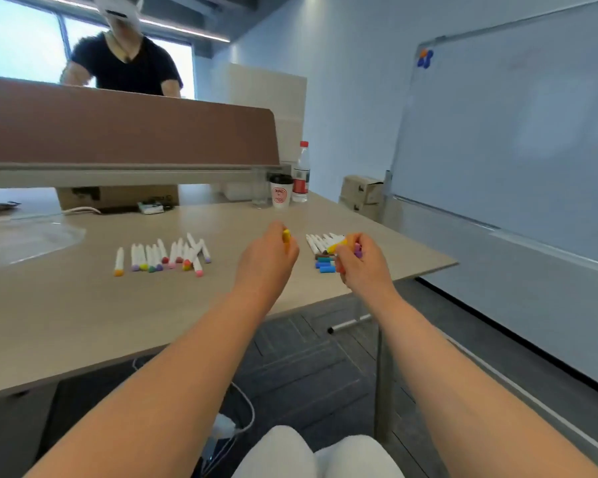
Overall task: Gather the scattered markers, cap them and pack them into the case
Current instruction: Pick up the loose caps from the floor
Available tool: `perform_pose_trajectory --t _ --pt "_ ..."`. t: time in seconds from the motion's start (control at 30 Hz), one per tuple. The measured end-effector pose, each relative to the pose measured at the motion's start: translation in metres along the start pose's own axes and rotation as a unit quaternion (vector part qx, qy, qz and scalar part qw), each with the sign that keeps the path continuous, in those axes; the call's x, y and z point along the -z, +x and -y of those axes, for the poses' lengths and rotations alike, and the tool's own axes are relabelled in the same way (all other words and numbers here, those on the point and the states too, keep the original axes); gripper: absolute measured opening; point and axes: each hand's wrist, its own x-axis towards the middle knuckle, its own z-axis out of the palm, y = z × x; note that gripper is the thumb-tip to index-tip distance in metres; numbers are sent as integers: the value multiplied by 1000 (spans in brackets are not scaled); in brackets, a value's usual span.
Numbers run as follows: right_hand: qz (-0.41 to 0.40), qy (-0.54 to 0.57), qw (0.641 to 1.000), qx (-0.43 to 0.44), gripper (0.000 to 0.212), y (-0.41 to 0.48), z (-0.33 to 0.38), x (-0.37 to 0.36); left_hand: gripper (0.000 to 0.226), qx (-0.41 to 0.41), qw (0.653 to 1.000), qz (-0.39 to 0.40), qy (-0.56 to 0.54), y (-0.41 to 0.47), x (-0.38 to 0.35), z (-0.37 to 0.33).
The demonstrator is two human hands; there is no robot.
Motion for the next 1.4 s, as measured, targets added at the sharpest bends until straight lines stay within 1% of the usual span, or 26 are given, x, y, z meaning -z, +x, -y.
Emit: perform_pose_trajectory --t 0.1,0.17,0.23,0.3,0.37,0.47,0.53,0.6,0.7,0.73,0.83,0.93,1.0,1.13,1.2,1.27,1.3,1.4 --pt "49 16 999 9 20 4 10 -53 16 45 998 -16 47 -3 36 45" --pt "83 7 996 10 16 7 15 -87 16 81 995 -17 62 -3 55 76" --pt "119 -23 993 11 14 8 15 -119 16 125 990 2 67 -3 69 106" --pt "168 -65 983 17 18 10 10 -147 22 149 983 35 98 -4 76 136" --pt "222 -125 966 33 22 14 -1 -169 24 143 978 72 133 -5 76 164" --pt "278 -210 935 64 16 25 -17 -193 21 123 974 105 161 0 74 194" --pt "298 -247 917 97 17 34 -25 -203 21 101 968 118 196 10 75 203" --pt "310 -272 902 125 7 44 -29 -213 26 73 962 138 224 19 76 212" --pt "323 -287 887 160 6 56 -33 -223 29 57 959 160 227 28 75 222" --pt "328 -296 880 174 8 59 -35 -226 29 56 958 163 227 29 76 225" --pt "344 -335 854 200 32 65 -38 -234 35 56 959 167 223 30 77 230" --pt "350 -347 843 217 34 72 -40 -240 40 62 963 153 215 29 79 236" --pt "352 -344 844 213 36 76 -40 -243 40 68 968 135 202 28 79 238" --pt "331 -304 872 195 33 75 -44 -243 44 74 975 104 184 27 78 237" --pt "322 -284 886 177 35 73 -45 -242 45 78 974 96 191 26 78 237" --pt "323 -278 890 163 39 72 -44 -241 48 80 971 92 204 26 78 238" --pt "324 -276 891 156 42 71 -43 -241 52 83 968 96 216 25 78 238" --pt "321 -268 897 139 46 69 -42 -241 82 80 956 99 263 24 78 235"
